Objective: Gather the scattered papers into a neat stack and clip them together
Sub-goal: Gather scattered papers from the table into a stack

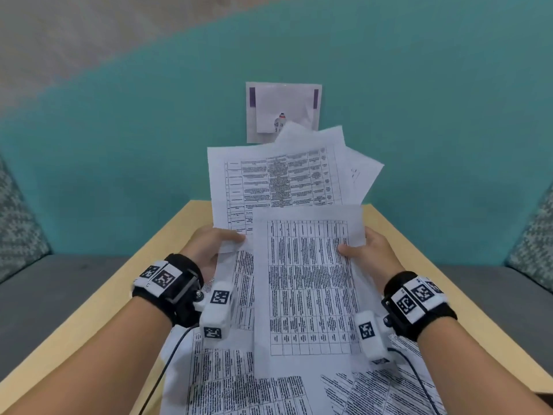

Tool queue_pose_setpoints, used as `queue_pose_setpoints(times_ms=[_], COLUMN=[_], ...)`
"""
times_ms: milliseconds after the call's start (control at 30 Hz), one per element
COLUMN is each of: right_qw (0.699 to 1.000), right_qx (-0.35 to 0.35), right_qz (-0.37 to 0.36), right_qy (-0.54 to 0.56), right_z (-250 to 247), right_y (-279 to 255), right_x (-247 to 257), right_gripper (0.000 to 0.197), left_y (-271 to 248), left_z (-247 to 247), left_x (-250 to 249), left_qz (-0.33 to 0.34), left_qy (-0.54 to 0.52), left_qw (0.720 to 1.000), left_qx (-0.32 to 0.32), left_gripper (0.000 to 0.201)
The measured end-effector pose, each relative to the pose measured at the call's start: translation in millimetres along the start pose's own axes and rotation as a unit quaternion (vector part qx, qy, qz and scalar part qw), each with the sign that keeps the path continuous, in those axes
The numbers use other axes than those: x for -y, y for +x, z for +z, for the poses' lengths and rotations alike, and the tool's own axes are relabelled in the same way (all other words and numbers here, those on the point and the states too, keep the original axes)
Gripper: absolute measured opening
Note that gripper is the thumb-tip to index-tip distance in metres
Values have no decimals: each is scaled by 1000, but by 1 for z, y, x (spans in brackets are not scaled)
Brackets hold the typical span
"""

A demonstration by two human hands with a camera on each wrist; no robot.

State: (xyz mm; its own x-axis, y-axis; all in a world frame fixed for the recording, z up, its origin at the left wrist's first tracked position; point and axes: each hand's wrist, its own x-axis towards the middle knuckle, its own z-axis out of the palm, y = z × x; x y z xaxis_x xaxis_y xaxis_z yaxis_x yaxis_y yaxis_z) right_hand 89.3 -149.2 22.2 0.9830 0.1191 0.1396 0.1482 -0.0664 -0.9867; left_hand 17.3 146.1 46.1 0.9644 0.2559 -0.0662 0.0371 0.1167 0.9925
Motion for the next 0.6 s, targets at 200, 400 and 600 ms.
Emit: queue_pose_setpoints(times_ms=[200,400,600], right_qw=[988,974,986], right_qx=[-51,-109,-103], right_qz=[-148,-197,-132], right_qy=[-5,-5,12], right_z=[17,36,44], right_y=[-7,-9,-11], right_x=[44,62,31], right_gripper=[35,26,24], left_y=[-7,-6,1], left_z=[16,36,34], left_x=[-34,-50,-3], left_qz=[135,246,209], left_qy=[-12,-22,-7], left_qw=[990,963,971], left_qx=[-47,-110,-118], left_gripper=[35,23,22])
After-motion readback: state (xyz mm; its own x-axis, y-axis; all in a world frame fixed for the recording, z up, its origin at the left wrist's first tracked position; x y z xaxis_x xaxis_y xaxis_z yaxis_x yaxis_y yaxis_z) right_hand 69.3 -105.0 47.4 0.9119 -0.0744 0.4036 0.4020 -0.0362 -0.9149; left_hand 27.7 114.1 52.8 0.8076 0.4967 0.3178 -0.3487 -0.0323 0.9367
